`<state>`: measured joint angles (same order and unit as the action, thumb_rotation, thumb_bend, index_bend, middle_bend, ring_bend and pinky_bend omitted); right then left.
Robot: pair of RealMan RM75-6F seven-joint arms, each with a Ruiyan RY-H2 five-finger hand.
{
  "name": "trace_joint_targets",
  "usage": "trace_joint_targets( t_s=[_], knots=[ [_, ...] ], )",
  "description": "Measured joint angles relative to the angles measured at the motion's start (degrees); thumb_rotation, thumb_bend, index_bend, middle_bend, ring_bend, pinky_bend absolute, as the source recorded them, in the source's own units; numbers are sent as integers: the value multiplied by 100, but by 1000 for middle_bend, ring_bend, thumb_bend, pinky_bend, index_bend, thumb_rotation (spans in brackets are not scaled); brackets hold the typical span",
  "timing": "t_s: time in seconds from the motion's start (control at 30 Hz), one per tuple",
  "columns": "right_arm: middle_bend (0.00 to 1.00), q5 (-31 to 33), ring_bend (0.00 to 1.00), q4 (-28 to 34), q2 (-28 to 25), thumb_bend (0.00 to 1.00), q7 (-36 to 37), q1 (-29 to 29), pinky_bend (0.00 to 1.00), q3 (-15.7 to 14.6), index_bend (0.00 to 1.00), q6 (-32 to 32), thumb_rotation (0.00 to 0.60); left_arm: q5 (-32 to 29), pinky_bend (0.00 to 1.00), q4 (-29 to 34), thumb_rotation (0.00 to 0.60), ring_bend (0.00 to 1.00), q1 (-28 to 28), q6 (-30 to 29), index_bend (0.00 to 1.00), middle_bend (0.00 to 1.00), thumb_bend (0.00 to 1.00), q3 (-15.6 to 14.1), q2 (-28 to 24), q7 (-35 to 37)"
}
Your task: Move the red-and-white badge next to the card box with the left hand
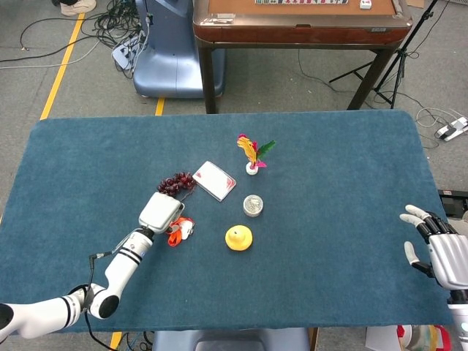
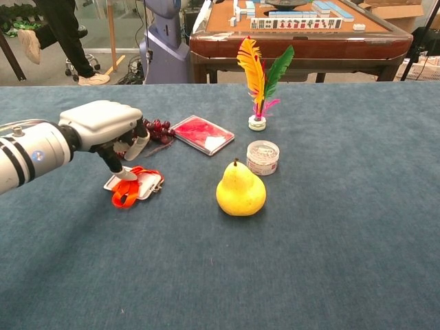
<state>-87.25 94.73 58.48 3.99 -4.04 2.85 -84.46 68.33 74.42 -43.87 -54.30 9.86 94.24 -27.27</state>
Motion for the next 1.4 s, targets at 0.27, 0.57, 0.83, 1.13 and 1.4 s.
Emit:
trace_joint_targets(
  t_s=[0.27,0.57,0.83,1.13,1.4],
  knots=[
    [201,0,156,-12,-13,474,46,10,355,7,274,-22,600,-93,1000,-65,600,994,-151,39,773,1000,0,65,121,-91],
    [201,-6,156,-12,-18,474,53,18,356,8,275,-36,600,-59,1000,132,600,994,-91,-143,771,1000,0,4,-43,-138],
    [201,-29,156,-5,-16,475,37,39,355,-5,275,-67,600,135,1000,488,600,994,78,-307,767,1000,0,-175,-415,-36],
    [201,-60,156,6,-18,474,32,45,355,-18,275,-75,600,502,1000,769,600,994,267,-508,767,1000,0,-495,-611,-54],
    [201,-86,156,14,-25,474,49,59,355,-21,275,-108,600,596,1000,741,600,994,340,-520,767,1000,0,-619,-545,-131]
  ],
)
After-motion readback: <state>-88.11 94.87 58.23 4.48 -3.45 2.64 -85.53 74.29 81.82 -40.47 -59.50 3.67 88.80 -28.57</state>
